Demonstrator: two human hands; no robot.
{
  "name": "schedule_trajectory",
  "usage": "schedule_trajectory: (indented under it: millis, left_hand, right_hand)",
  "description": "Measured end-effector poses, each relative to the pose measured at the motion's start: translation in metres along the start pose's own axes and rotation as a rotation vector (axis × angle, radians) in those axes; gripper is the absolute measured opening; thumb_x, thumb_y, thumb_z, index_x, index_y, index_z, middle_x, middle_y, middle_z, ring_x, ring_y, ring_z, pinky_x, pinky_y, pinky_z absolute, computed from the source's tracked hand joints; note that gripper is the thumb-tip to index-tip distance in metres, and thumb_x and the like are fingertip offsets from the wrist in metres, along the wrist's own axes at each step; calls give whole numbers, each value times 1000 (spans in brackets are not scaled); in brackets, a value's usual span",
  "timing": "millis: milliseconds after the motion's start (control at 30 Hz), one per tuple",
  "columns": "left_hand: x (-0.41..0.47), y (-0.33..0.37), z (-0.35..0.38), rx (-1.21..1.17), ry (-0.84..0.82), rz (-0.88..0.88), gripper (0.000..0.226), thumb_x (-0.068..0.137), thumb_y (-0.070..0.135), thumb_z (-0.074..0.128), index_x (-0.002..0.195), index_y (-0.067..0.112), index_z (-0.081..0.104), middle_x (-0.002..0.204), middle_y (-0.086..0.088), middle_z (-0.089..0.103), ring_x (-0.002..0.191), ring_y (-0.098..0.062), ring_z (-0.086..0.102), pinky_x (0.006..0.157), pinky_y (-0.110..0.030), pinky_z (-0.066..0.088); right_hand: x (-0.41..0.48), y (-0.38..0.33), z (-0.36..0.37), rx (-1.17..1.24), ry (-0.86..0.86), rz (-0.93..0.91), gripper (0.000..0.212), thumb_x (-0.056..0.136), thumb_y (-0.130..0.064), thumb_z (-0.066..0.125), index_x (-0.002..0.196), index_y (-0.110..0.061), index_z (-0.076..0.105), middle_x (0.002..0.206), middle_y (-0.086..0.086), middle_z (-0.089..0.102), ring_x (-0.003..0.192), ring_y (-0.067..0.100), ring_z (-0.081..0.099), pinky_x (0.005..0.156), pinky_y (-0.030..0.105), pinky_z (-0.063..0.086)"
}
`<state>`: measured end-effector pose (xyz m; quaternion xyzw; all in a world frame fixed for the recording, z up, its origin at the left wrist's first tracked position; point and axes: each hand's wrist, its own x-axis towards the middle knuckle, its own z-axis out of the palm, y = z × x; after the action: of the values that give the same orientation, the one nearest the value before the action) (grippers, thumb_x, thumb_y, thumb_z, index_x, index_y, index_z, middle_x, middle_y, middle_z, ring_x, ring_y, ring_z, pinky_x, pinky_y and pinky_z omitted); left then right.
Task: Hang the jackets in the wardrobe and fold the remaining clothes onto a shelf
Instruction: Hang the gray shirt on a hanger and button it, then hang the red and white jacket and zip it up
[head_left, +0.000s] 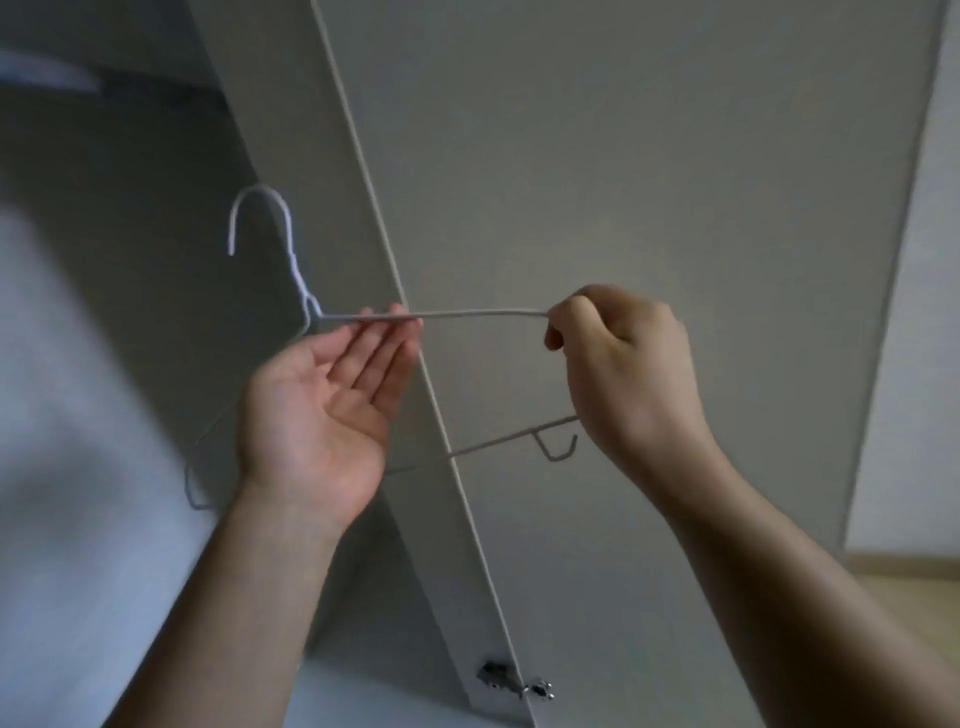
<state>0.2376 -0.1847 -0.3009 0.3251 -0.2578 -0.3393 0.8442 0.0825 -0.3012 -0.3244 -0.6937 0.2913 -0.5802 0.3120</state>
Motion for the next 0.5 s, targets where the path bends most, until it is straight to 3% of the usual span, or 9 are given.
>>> schedule_trajectory:
  millis: [133, 233, 333, 500]
  left_hand:
    - [-21, -23, 58, 52, 116, -284, 20, 94, 9, 47, 104, 3, 64, 109, -18, 75, 104, -30, 73, 87, -37, 60]
    - [-37, -32, 120, 89, 206, -495, 18, 96, 9, 48, 90, 6, 64, 97, -16, 76, 95, -28, 76, 83, -35, 61]
    - [-51, -33, 186, 96, 241, -742, 34, 97, 6, 49, 73, 2, 73, 90, -17, 76, 85, -28, 77, 72, -34, 63]
    - [-80, -38, 299, 294, 158, -1035, 24, 102, 5, 48, 89, -4, 67, 79, -15, 75, 72, -21, 76, 60, -26, 61]
  right_hand:
    - [13, -13, -81, -154, -23, 196, 32, 79, -29, 47, 71, 2, 54, 59, 13, 48, 50, 14, 35, 47, 32, 27]
    - [35, -38, -148, -253, -77, 324, 35, 78, -32, 47, 67, 1, 50, 50, 5, 40, 49, 15, 35, 49, 31, 29]
    - [48, -72, -214, -325, -105, 416, 35, 74, -33, 46, 61, -1, 42, 50, 2, 33, 49, 16, 30, 50, 33, 26]
    - [61, -133, -330, -424, -38, 655, 34, 75, -33, 47, 60, -4, 37, 48, -3, 29, 48, 14, 26, 51, 32, 24]
